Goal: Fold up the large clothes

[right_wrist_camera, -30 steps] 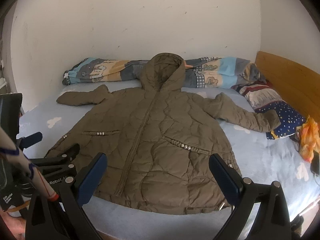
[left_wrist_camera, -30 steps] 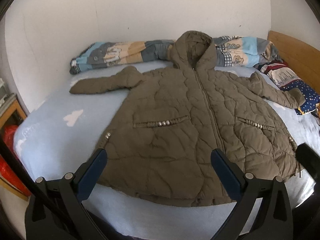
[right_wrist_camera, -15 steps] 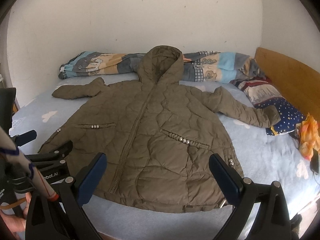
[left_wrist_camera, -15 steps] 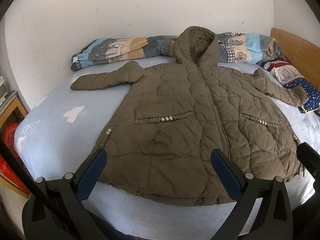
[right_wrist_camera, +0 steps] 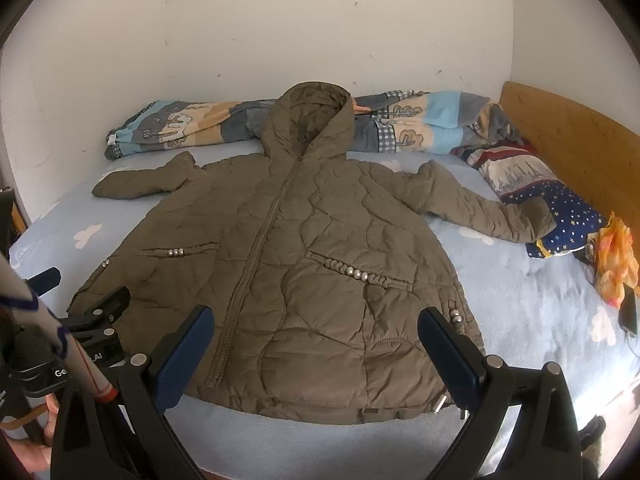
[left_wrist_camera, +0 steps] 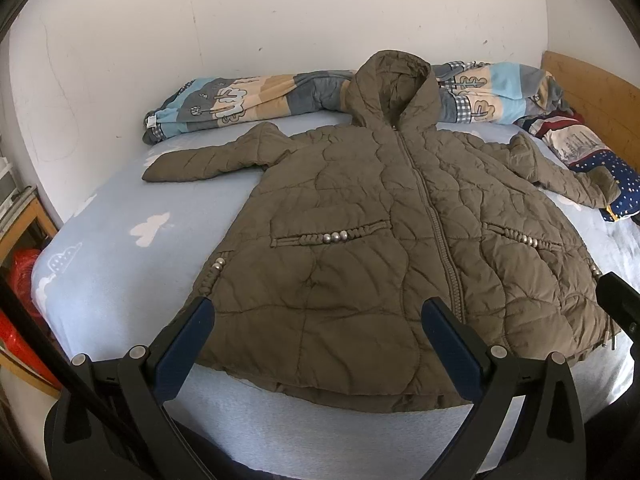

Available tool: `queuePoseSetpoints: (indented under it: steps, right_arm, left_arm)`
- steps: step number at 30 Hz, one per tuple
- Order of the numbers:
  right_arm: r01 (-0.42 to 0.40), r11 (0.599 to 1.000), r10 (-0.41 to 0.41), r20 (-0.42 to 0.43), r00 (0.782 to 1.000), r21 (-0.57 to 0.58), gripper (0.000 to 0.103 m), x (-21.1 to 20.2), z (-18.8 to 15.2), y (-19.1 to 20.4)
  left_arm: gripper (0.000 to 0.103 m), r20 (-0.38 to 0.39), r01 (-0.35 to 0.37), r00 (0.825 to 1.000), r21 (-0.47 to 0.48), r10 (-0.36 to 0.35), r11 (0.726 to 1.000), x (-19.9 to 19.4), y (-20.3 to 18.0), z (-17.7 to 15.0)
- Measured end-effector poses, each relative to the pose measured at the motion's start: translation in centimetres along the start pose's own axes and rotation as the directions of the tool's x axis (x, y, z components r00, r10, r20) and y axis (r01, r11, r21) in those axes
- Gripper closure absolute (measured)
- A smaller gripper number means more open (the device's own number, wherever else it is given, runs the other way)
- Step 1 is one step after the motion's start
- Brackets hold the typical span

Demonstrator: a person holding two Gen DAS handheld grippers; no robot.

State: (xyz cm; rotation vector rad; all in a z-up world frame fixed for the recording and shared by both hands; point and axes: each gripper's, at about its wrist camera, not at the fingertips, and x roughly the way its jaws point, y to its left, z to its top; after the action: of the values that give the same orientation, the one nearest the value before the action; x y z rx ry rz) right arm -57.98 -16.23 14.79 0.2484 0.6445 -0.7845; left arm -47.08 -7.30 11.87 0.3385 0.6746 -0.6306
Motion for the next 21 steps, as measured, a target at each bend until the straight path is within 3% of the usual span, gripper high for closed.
queuePoseSetpoints:
  steps: [21]
  right_arm:
    - [0.049, 0.998, -0.047, -0.043, 0.998, 0.029, 0.000, 0.8, 0.0, -1.1]
  left_arm:
    - [0.000, 0.007, -0.006, 1.000, 0.033, 0.006, 0.999, -0.2, -1.0, -0.1]
